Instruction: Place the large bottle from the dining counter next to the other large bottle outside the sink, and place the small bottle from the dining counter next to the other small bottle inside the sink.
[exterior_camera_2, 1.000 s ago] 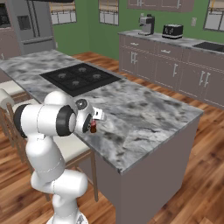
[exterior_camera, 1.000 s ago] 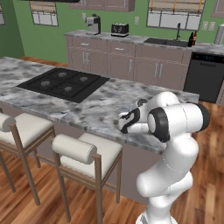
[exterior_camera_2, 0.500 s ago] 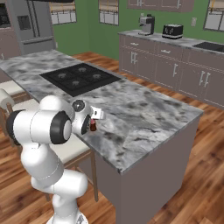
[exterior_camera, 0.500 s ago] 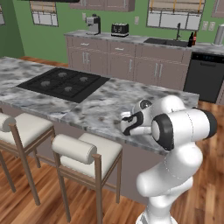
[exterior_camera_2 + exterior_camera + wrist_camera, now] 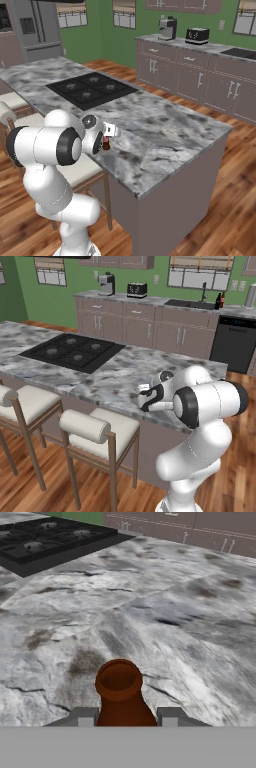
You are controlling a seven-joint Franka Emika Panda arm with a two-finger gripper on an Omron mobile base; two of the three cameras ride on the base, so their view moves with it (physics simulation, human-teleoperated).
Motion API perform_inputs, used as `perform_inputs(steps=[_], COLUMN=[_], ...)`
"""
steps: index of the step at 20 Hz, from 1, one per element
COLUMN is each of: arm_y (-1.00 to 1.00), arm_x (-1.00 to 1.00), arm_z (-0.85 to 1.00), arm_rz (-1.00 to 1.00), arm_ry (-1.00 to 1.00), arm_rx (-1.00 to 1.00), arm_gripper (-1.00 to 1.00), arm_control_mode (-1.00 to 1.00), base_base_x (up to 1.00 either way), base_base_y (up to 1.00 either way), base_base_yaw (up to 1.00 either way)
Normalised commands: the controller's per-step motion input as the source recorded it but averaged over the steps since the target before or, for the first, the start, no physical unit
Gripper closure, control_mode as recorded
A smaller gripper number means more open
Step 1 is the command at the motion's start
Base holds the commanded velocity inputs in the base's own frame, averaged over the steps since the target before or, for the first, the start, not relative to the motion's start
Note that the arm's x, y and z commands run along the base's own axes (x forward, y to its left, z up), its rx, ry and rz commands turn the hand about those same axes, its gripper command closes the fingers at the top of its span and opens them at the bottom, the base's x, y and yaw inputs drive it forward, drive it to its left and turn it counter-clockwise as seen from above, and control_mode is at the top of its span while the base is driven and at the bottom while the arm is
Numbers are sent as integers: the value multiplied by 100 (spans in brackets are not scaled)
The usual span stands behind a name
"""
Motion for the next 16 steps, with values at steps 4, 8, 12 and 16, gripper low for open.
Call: perform_inputs(steps=[4,8,12,16], arm_y=[-13,-10,-5,-3], arm_x=[-18,-9,0,0], arm_z=[0,0,0,0], arm_rz=[0,0,0,0], arm_ry=[-5,-4,-1,0], arm_rx=[0,0,0,0], arm_gripper=[100,100,100,100], arm_control_mode=[-100,-100,-100,100], base_base_x=[0,0,0,-7], base_base_y=[0,0,0,-2], base_base_yaw=[0,0,0,0])
